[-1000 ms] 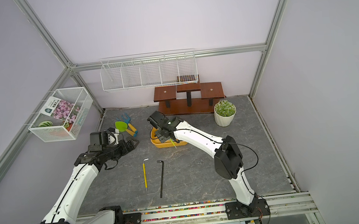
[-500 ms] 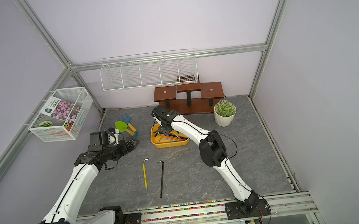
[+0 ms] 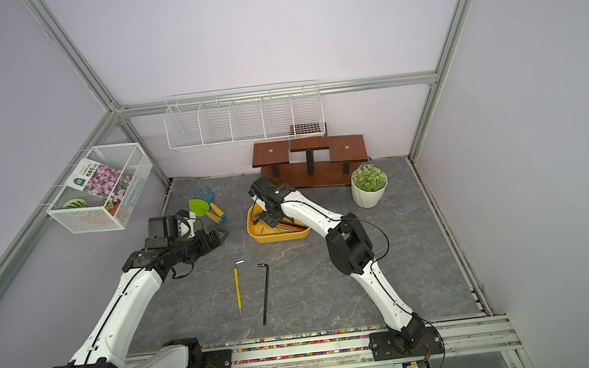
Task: Put the hex key on the desktop into the storage box
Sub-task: Place the Allen key in the storage box.
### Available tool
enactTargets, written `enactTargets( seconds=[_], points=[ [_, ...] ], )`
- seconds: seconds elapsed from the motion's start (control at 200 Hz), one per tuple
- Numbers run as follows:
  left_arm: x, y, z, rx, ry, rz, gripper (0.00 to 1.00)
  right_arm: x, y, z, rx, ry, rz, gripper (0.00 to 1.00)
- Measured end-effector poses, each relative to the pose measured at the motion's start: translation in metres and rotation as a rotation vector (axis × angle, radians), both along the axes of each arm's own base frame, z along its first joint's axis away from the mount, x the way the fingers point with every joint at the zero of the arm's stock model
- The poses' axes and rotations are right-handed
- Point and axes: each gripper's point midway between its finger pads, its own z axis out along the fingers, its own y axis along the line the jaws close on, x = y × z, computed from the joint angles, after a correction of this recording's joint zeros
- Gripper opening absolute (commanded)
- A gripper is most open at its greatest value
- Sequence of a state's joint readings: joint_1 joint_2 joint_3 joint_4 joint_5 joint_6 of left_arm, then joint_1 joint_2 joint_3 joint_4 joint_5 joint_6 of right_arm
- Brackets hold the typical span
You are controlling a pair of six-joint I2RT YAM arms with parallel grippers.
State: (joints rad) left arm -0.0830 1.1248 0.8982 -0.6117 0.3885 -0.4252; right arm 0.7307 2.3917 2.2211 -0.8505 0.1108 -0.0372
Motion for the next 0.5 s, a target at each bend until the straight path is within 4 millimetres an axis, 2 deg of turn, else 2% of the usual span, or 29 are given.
enactTargets(
  seconds=[0.07, 0.175, 0.255, 0.325, 0.4, 0.5],
  points=[
    [0.0, 0.001, 0.0, 0.003, 0.0, 0.003, 1.0, -0.005, -0.001, 0.013, 0.036, 0.01, -0.034, 0.5],
    [0.001, 0.002, 0.0, 0.007, -0.001, 0.007, 1.0, -0.021, -0.01, 0.047, 0.102, 0.008, -0.113, 0.52],
    [0.001, 0.004, -0.001, 0.016, -0.001, 0.017, 1.0, -0.046, -0.019, 0.075, 0.189, 0.027, -0.184, 0.55],
    [0.002, 0.007, -0.001, 0.027, -0.003, 0.03, 1.0, -0.074, -0.022, 0.089, 0.274, 0.059, -0.221, 0.56],
    [0.002, 0.01, -0.001, 0.038, -0.007, 0.04, 1.0, -0.103, -0.023, 0.092, 0.32, 0.094, -0.254, 0.57],
    [0.002, 0.01, 0.002, 0.037, -0.016, 0.042, 1.0, -0.14, -0.013, 0.075, 0.314, 0.152, -0.273, 0.57]
  ],
)
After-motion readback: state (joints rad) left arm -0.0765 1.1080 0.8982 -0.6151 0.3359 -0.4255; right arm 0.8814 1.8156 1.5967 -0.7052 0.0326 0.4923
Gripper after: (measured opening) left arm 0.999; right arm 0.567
